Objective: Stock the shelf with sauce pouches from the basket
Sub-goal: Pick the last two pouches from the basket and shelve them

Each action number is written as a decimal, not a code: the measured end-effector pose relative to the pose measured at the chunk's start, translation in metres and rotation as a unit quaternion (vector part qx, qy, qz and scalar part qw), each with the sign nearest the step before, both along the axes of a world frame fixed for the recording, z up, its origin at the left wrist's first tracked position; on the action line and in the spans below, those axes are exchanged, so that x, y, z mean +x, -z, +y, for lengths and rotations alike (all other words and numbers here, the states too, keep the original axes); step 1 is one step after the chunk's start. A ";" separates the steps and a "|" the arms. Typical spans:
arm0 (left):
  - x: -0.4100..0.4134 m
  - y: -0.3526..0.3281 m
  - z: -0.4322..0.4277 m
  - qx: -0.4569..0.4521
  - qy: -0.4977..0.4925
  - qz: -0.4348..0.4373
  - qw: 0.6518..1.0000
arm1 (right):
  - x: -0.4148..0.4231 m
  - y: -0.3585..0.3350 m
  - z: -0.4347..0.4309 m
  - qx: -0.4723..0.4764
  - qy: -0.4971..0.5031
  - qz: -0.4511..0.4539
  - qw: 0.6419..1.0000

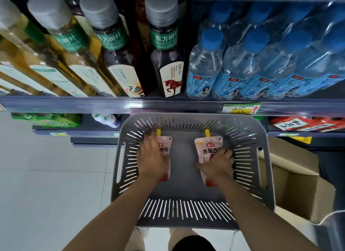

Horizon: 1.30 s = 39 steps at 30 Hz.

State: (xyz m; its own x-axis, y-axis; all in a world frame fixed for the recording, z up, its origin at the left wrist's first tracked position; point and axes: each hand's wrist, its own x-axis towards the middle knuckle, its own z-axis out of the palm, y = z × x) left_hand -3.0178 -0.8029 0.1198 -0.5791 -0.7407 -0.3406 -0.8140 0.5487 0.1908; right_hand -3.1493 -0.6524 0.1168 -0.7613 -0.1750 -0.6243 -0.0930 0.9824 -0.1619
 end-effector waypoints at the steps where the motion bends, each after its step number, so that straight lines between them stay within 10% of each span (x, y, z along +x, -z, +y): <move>1: 0.003 0.005 0.006 0.037 -0.046 -0.005 0.998 | 0.000 -0.002 0.001 -0.003 0.001 -0.001 1.000; 13: 0.000 0.022 0.015 0.135 -0.107 -0.113 0.979 | 0.016 -0.023 0.000 -0.025 -0.007 0.020 0.999; 21: 0.001 -0.046 0.015 0.160 0.029 -0.119 0.979 | 0.041 -0.069 -0.003 -0.043 0.071 0.079 0.993; 32: 0.081 -0.209 -0.027 0.081 0.108 0.131 0.982 | 0.109 -0.198 -0.034 -0.101 0.067 0.250 0.961; 39: 0.105 -0.331 -0.059 0.010 0.097 0.434 0.896 | 0.139 -0.302 -0.075 -0.293 0.153 0.367 0.870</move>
